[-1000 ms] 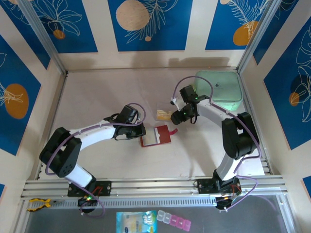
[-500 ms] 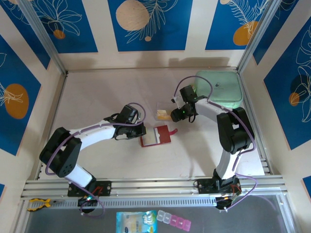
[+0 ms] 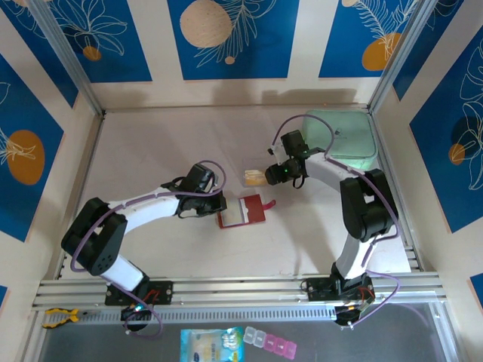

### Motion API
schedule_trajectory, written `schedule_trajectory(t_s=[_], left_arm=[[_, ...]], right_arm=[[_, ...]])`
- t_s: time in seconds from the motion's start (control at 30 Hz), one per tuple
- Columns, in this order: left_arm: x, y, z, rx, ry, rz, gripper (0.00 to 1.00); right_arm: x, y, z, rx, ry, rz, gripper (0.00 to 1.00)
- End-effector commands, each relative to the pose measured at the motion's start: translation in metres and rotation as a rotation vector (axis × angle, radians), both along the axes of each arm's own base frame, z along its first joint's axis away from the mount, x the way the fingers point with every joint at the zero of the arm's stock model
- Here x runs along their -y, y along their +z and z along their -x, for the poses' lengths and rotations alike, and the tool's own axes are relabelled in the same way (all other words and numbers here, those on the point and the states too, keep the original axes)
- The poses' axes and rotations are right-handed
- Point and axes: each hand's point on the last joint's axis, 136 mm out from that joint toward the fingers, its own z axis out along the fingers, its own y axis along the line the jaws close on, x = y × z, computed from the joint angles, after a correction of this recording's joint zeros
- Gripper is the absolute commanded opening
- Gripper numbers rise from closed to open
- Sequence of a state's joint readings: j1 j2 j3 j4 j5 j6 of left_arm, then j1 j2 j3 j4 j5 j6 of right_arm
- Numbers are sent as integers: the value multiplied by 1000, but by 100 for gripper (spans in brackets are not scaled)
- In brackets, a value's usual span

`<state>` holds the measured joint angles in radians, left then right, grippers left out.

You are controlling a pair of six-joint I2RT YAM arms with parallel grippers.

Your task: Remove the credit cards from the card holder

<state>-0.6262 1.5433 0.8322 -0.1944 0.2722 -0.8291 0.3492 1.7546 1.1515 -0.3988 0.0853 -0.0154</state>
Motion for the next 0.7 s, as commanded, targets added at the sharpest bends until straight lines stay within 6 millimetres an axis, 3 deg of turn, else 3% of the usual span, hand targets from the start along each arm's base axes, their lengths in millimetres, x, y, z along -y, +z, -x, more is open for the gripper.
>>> schedule_trajectory(t_s=[0.0, 0.33, 0.67], left_arm=[[-7, -11, 5, -32, 13, -21, 8], [-15, -26, 13, -59, 31, -41, 5], [-20, -43, 18, -101, 37, -80, 1]], right_arm=[[-7, 25, 18, -5, -23, -70, 52], [-59, 39, 89, -96, -9, -181, 48], [-97, 43, 117, -371, -100, -368, 40]])
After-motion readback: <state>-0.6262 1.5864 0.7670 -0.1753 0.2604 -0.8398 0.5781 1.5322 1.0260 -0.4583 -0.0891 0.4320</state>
